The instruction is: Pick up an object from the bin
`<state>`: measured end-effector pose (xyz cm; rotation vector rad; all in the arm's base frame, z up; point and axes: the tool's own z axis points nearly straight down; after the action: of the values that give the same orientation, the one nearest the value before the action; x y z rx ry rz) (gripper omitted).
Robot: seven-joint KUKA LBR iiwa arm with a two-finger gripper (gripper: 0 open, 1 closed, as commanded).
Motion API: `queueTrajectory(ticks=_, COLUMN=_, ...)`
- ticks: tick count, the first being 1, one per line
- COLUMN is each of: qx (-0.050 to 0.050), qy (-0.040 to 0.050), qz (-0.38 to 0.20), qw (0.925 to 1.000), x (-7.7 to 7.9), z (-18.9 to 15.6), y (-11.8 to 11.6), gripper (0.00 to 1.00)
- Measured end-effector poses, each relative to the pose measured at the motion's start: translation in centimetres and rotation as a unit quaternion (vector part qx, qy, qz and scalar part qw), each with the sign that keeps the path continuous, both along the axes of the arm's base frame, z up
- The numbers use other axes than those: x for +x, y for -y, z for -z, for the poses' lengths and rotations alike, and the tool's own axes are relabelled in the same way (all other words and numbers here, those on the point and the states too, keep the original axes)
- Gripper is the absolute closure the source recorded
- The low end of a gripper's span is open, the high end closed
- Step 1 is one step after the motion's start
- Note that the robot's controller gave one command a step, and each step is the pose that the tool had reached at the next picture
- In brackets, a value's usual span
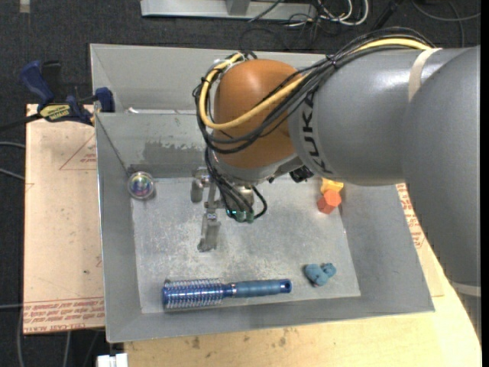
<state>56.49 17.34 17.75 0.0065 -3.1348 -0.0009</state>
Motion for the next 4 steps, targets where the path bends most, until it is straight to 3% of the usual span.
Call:
queueTrajectory(ticks=1, qx=0.003, qy=0.0064, qz=0.077, qw=0.997, x=-7.55, z=10.6, y=-2.37, gripper=0.0)
queueTrajectory(ticks=2, qx=0.004, qy=0.0081, qz=0.078, qw=0.9969, x=-7.31, z=10.23, y=-2.33, gripper=1.0)
queueTrajectory(ticks=3, qx=0.004, qy=0.0125, qz=0.079, qw=0.9968, x=-7.13, z=10.35, y=-2.17, gripper=0.0)
queueTrajectory(ticks=4, qx=0.004, qy=0.0154, qz=0.05, qw=0.9986, x=-7.94, z=10.27, y=-1.56, gripper=0.0)
